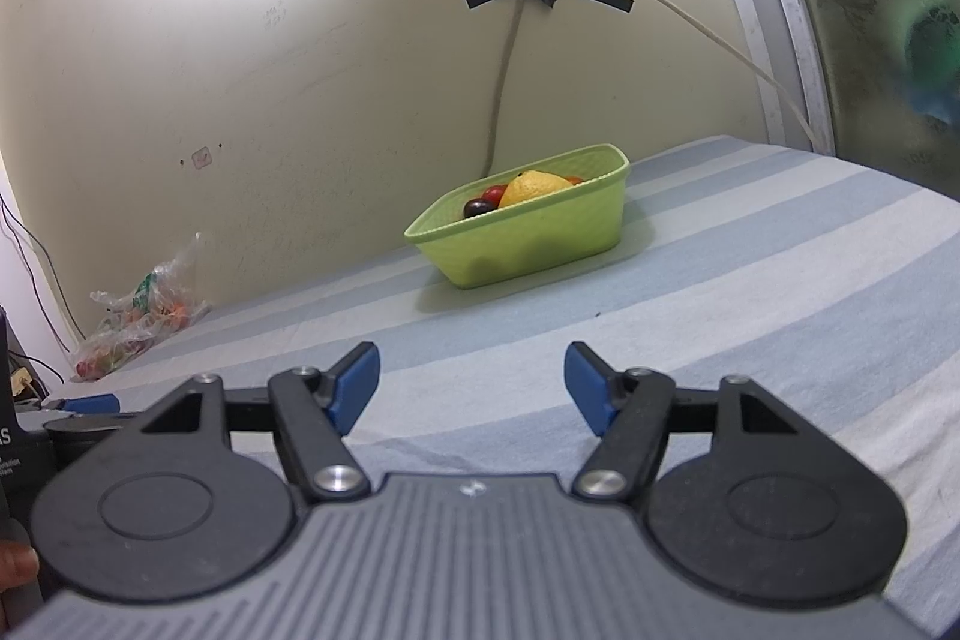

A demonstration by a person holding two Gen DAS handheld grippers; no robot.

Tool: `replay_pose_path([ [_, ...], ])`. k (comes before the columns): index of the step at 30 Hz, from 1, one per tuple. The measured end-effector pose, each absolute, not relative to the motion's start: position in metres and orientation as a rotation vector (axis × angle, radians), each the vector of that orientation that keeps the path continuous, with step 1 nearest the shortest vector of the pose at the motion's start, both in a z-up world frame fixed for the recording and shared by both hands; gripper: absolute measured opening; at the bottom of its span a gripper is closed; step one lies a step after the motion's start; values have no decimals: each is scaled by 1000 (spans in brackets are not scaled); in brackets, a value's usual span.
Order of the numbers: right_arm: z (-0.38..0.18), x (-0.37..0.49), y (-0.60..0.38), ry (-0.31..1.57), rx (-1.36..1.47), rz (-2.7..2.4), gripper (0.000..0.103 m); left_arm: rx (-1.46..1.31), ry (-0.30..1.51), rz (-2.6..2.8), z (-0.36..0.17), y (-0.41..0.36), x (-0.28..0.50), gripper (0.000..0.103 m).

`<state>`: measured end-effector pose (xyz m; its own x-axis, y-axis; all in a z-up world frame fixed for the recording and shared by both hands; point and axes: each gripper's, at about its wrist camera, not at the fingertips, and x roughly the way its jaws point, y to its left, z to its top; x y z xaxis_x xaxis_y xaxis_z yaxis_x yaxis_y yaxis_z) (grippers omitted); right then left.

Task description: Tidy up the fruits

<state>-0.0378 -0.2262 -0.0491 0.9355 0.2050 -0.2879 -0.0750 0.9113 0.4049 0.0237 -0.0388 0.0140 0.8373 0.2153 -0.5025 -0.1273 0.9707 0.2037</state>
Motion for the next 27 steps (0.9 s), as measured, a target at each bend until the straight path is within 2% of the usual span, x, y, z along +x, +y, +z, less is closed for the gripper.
replay_pose_path([
  [27,-49,-36,-228,329,399,157,71,170,539,174,14,-43,22,103],
])
